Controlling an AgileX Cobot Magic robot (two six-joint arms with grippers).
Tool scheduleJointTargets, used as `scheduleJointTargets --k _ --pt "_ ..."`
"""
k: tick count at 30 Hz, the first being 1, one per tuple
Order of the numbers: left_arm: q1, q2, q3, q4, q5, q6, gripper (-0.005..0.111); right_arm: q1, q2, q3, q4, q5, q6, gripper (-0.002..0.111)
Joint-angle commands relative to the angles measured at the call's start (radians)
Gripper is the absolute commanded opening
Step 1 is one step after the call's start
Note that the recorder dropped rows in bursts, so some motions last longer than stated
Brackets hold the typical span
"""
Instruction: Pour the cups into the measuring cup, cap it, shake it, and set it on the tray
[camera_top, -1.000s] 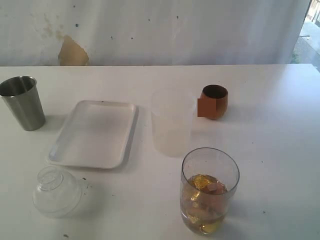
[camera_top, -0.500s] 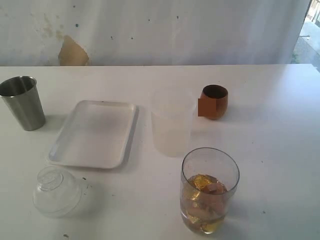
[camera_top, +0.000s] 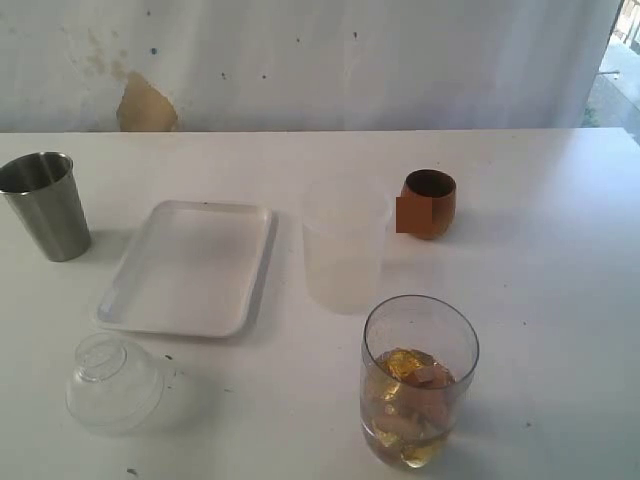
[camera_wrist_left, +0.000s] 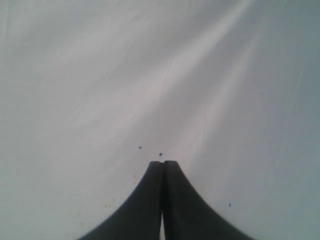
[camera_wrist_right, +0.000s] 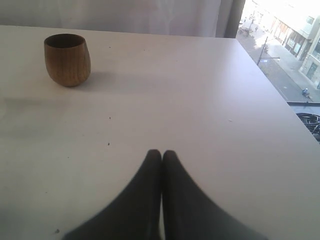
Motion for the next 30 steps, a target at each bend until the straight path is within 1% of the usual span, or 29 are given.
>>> scheduleJointTargets --k 1,3,5,6,7,9,13,18,24,30 --pt "-0.001 -0.039 0.003 0.007 0.047 -0.009 0.000 0.004 -0.005 0.001 -0.004 -0.002 0.006 0.000" --pt "-0.001 -0.085 0.003 0.007 0.139 -0.029 0.000 0.004 -0.005 0.001 -0.004 -0.002 0.006 0.000" --pt "-0.001 -0.155 0.003 0.013 0.292 -0.024 0.000 0.004 -0.005 0.001 -0.004 -0.002 0.006 0.000" --pt "-0.001 -0.192 0.003 0.025 0.342 -0.024 0.000 0.004 -0.005 0.001 -0.004 -0.002 0.006 0.000" --pt "-0.001 -0.226 0.003 0.030 0.390 -0.024 0.000 0.004 -0.005 0.001 -0.004 -0.002 0.006 0.000" --pt "-0.006 -0.283 0.003 0.046 0.436 -0.021 0.000 0.004 -0.005 0.001 -0.004 -0.002 0.006 0.000" --pt "-0.037 -0.384 0.026 0.049 0.485 0.002 0.000 0.004 -0.005 0.001 -0.004 -0.002 0.006 0.000" --pt "-0.054 -0.505 0.113 0.051 0.533 0.023 0.000 0.004 -0.005 0.001 -0.004 -0.002 0.006 0.000" --pt "-0.054 -0.593 0.213 0.049 0.495 0.025 0.000 0.004 -0.005 0.001 -0.004 -0.002 0.006 0.000" --pt "-0.054 -0.641 0.246 0.022 0.485 0.014 0.000 0.004 -0.005 0.001 -0.004 -0.002 0.006 0.000"
